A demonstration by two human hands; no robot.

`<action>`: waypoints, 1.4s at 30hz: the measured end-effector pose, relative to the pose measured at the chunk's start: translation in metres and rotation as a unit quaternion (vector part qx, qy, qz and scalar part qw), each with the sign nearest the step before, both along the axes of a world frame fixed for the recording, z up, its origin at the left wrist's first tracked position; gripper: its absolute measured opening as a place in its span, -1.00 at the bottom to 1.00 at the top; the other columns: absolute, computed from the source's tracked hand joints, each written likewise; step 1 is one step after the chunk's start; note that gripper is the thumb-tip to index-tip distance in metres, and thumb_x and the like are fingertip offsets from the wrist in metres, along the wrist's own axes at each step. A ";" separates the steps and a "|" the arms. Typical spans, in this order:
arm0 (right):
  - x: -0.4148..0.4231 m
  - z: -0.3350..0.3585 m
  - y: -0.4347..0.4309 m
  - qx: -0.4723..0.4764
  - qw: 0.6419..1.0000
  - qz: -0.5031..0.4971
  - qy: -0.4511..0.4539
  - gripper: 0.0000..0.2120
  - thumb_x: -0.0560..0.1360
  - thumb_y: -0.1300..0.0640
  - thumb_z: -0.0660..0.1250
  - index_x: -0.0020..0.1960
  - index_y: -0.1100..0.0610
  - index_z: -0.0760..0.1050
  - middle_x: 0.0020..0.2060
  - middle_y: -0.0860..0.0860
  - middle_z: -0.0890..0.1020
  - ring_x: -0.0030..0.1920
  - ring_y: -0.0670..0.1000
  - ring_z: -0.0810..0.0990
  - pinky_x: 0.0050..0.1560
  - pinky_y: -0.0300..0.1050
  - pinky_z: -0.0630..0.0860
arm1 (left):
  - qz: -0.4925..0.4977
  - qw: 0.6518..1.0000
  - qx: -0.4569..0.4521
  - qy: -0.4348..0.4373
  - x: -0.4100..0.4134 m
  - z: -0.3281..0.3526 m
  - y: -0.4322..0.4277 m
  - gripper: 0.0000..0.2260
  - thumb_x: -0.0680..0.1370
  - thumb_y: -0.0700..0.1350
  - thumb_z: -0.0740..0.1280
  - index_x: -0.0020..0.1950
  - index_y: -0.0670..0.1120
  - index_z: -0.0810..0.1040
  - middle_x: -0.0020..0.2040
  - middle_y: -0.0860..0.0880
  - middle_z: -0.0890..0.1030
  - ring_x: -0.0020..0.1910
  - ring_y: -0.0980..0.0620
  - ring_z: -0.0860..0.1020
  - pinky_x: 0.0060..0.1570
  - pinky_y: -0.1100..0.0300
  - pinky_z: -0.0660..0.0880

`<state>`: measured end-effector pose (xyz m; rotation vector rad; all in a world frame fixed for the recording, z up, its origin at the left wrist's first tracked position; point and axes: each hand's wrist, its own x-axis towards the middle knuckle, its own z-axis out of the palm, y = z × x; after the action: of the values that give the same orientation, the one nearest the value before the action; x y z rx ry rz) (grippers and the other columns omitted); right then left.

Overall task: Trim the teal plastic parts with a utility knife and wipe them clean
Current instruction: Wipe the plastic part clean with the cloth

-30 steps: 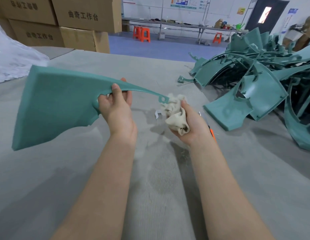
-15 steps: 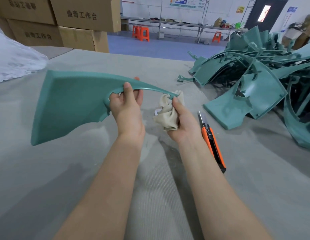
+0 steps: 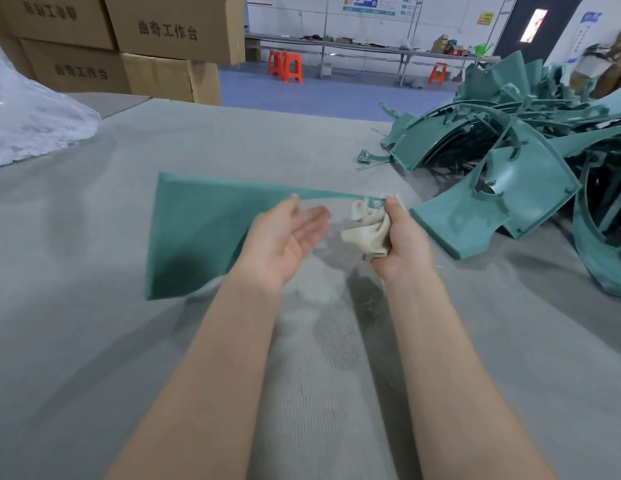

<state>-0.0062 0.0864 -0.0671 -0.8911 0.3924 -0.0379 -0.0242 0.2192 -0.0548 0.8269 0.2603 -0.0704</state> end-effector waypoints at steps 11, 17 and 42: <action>0.000 0.003 -0.021 0.044 0.989 -0.136 -0.035 -0.77 0.64 0.10 0.22 -0.18 0.09 0.47 -0.45 -0.03 0.57 -0.49 -0.09 0.52 -0.60 -0.31 0.39 | 0.288 0.662 0.690 -0.059 -0.001 0.002 0.049 -0.54 0.51 0.01 0.37 0.35 -0.12 0.41 0.38 -0.12 0.40 0.40 -0.11 0.32 0.37 0.10 0.17; -0.003 0.002 -0.029 0.067 0.986 -0.153 -0.024 -0.80 0.59 0.00 0.30 -0.17 0.05 0.48 -0.38 -0.05 0.57 -0.56 -0.10 0.51 -0.61 -0.34 0.26 | 0.167 0.805 0.568 -0.045 0.002 0.001 0.060 -0.79 0.46 0.03 0.46 -0.04 -0.09 0.63 -0.08 -0.11 0.66 -0.04 -0.09 0.63 -0.07 0.10 0.51; 0.002 -0.021 0.017 -0.350 0.931 -0.006 -0.104 -0.67 0.66 -0.03 0.11 -0.22 0.05 0.41 -0.36 0.01 0.48 -0.35 -0.01 0.43 -0.33 -0.18 0.34 | 0.114 0.948 0.271 -0.123 0.000 0.002 -0.004 -0.89 0.54 -0.22 0.37 -0.17 -0.05 0.59 -0.19 0.01 0.67 -0.18 0.04 0.66 -0.08 0.11 0.61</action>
<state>-0.0046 0.1039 -0.0884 -1.5753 0.1779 -0.2963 -0.0245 0.2152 -0.0530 1.3332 0.1357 0.3356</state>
